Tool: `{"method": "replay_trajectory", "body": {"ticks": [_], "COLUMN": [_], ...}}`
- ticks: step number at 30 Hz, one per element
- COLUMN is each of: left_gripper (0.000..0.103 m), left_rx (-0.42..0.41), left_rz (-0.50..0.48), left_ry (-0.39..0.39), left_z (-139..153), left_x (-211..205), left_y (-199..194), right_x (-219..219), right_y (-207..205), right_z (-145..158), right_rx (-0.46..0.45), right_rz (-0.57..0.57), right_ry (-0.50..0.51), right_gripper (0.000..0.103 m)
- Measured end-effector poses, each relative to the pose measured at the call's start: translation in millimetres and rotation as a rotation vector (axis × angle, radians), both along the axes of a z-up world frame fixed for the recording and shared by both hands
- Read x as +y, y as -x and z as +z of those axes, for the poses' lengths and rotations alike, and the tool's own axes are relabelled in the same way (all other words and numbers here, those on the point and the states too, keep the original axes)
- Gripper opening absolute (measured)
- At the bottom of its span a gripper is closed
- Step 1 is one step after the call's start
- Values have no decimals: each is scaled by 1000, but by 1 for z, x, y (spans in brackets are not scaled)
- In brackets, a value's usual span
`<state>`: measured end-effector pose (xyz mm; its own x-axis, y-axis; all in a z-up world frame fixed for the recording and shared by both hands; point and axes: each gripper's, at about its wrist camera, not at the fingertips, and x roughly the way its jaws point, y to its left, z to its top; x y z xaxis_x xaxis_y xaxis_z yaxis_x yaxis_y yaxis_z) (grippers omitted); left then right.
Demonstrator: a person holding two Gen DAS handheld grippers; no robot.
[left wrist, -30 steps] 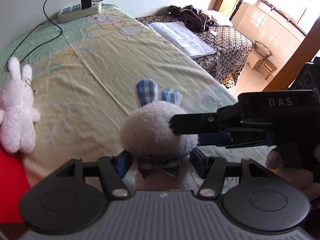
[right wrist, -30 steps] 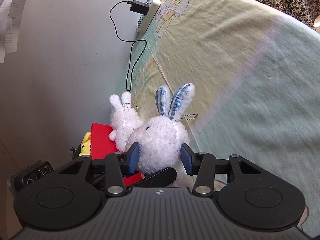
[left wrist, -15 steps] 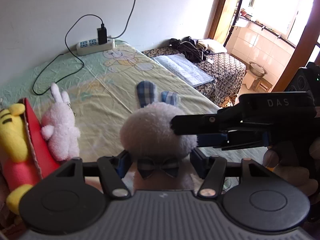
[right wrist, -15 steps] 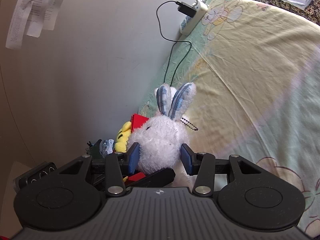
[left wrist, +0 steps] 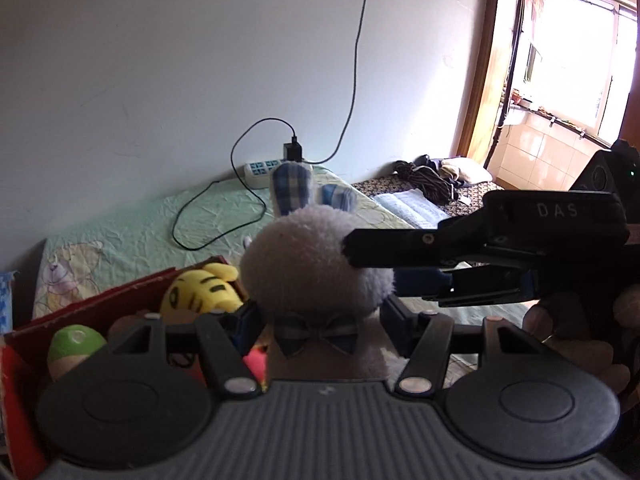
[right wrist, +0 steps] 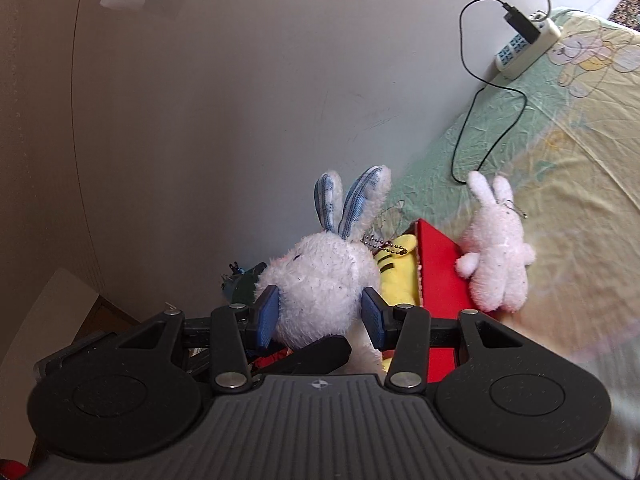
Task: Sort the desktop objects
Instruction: 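Carry the white bunny in the right gripper over the red box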
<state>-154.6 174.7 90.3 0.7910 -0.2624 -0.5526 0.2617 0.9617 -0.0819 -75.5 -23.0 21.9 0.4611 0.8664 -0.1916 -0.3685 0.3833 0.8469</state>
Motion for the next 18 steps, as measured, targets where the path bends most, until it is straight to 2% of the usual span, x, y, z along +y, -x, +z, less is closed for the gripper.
{"method": "replay_trajectory", "body": {"ticks": [8,14,18], "left_gripper": [62,63,63], "left_rx": [-26,-20,6], "left_rz": [131,233,276], "left_ry": [-39,-80,-75], "left_z": [4,-13,-26], "left_x": [74,124,158], "left_y": [24,31,25], "right_x": [86,147,182], "right_y": [-3,-13,-16], "right_z": [6,-2,-6], "right_rx": [-57,-54,-92], "right_rz": [109,183,205], "right_ry": [12,23,77], "right_gripper": [48,48,48]}}
